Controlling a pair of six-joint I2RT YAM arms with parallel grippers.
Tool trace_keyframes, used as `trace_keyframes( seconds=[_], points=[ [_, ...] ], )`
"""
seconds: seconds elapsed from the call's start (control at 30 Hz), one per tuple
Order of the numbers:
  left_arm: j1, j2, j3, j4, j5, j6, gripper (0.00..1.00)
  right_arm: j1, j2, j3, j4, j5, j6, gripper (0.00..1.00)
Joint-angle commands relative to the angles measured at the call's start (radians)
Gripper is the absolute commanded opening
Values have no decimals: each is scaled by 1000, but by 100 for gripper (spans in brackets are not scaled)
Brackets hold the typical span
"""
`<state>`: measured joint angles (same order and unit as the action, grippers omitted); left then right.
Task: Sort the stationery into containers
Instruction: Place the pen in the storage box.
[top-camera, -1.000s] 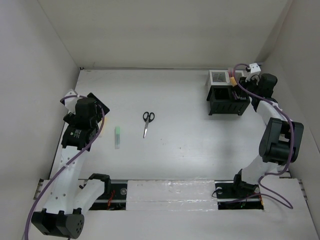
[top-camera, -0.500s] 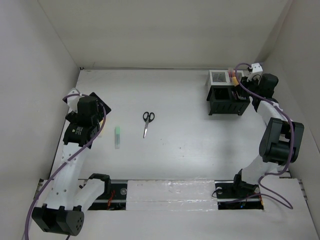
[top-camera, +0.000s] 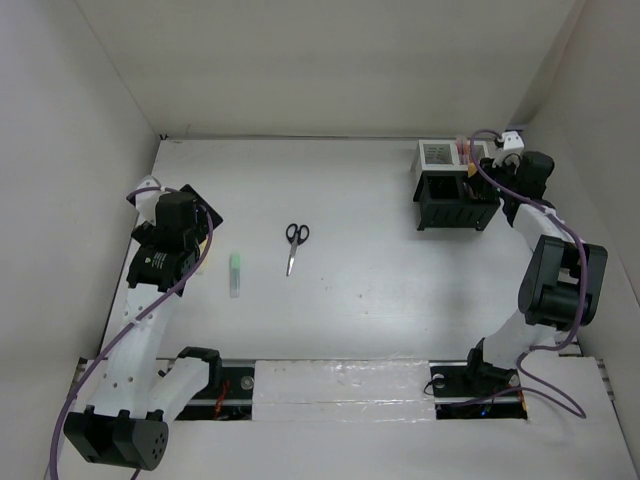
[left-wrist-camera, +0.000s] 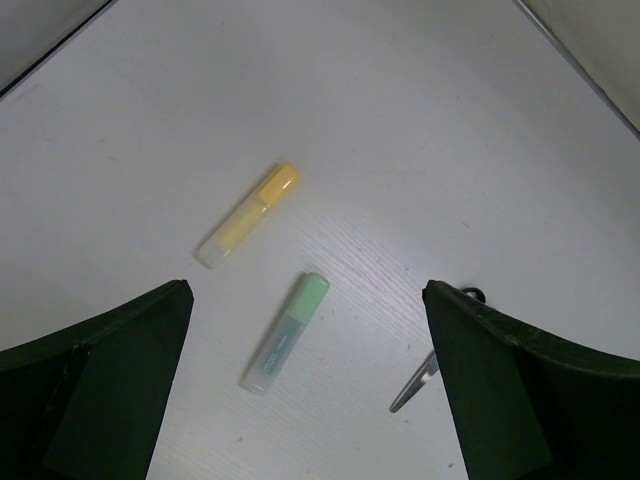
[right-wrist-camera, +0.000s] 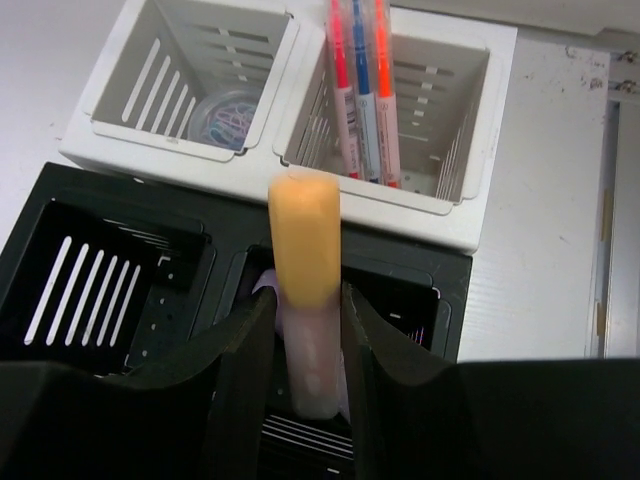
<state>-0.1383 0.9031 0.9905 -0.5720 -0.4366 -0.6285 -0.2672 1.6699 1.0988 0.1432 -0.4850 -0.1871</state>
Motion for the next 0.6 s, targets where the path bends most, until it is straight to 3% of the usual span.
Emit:
trace_keyframes(
  seconds=[0.0, 0.27, 0.3, 0.33, 0.4, 0.57],
  points=[
    [-3, -1, 7, 24, -1, 15, 100, -4, -59, -2, 59, 8, 8, 40],
    [-3, -10, 7, 24, -1, 15, 100, -4, -180, -42, 59, 19, 44, 49],
    [-3, -10, 7, 24, -1, 15, 100, -4, -203, -53, 59, 10, 44, 58],
    [-3, -10, 7, 24, -1, 15, 100, 5, -225, -62, 59, 10, 44, 58],
    [-3, -10, 7, 24, -10, 15, 100, 28, -288, -62, 49, 22, 44, 100],
    [-3, 2, 7, 24, -10, 15, 100, 192, -387, -71, 19, 83, 64, 100]
  ],
)
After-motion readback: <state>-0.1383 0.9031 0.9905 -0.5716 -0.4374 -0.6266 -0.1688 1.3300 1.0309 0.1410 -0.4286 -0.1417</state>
